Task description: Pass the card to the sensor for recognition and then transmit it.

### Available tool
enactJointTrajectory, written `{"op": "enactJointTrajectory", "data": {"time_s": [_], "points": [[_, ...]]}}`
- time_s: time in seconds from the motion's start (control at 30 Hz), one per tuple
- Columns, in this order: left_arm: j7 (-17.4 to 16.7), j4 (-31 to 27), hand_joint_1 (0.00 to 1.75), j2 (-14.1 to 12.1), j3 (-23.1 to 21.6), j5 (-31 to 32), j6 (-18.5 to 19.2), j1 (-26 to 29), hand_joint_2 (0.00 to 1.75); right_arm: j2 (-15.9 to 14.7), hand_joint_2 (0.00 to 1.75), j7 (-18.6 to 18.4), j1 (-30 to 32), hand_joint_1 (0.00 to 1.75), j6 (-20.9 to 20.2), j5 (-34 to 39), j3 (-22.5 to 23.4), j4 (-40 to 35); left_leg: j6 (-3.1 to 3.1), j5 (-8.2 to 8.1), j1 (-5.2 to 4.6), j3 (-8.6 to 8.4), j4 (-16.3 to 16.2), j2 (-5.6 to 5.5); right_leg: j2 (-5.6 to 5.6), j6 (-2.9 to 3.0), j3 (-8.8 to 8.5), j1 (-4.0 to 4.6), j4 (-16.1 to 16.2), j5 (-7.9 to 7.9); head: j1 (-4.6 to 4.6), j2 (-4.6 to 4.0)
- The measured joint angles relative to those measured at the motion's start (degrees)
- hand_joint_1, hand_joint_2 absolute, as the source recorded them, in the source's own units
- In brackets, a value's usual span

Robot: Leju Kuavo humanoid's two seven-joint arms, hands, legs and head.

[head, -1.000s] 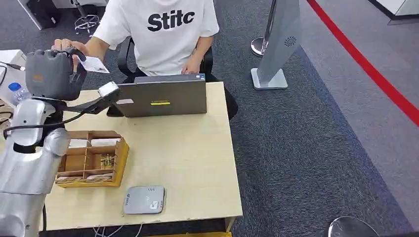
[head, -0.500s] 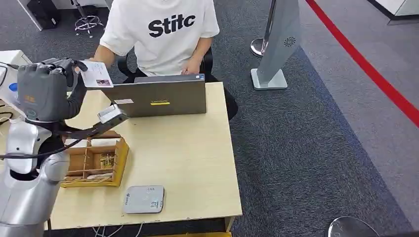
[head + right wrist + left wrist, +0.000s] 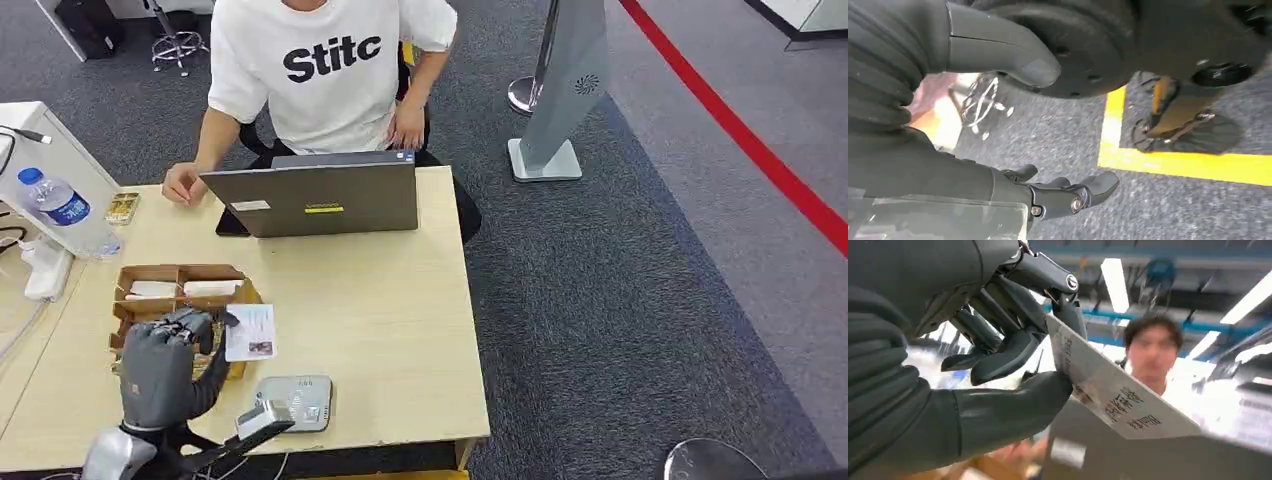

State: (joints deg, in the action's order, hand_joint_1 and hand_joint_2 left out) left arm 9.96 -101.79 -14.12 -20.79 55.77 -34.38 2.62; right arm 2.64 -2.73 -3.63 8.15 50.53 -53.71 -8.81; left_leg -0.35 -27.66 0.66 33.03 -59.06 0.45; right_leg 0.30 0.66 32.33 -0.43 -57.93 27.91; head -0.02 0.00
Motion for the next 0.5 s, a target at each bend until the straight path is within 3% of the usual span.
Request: {"op": "enactJointTrajectory", "data": {"time_s": [0.1,0.23,0.5], "points": [[0.7,0.0,1.75,0.2,1.8,-4.5,-2.1,5.5,1.75,0.1,1.75,-0.4,-0.9,0.0,-0.5,1.2,1.2,-0.7,0.0,0.01,0.01,-0.01,0.0,0.0,-0.01,0.0,0.0,0.01,0.0,0.0,0.0,0.0],[1.0,0.2,1.75,0.9,6.1,-8.5,-2.8,10.8,1.75,0.4,1.75,-3.5,-2.4,0.0,-1.1,1.8,2.6,-2.6,0.0,0.02,0.01,-0.01,0.0,-0.03,-0.1,0.0,-0.01,0.02,0.0,-0.01,0.0,0.0],[1.7,1.6,1.75,2.4,10.9,-10.7,-1.4,13.4,1.75,0.4,1.75,-8.9,-5.4,0.0,-1.1,1.8,5.4,-6.1,0.01,0.07,0.0,0.03,0.0,-0.12,-0.24,-0.04,-0.05,0.01,0.0,-0.06,0.0,0.0]]}}
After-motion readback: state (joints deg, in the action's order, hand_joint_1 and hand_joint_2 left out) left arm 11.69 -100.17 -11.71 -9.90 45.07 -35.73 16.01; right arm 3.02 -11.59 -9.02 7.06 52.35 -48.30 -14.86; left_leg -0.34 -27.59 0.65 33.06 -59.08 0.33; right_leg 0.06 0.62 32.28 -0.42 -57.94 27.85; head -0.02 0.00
